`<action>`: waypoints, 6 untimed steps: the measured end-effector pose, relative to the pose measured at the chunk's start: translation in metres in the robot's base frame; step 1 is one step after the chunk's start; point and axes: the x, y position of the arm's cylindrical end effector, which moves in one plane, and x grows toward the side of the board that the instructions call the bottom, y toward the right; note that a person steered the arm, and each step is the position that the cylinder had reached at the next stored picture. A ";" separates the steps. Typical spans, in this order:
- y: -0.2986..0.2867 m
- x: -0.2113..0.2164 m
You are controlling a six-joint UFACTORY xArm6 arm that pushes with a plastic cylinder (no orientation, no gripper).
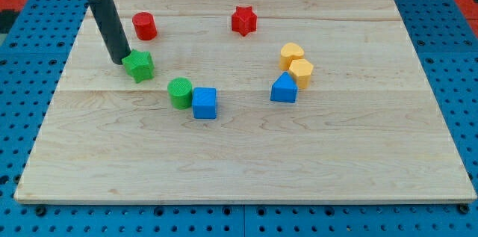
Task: Move your arm towards the top of the yellow heart
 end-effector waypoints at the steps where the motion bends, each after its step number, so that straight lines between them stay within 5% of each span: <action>1: -0.032 0.099; 3: 0.129 0.178; 4: 0.219 0.159; 6: 0.406 0.052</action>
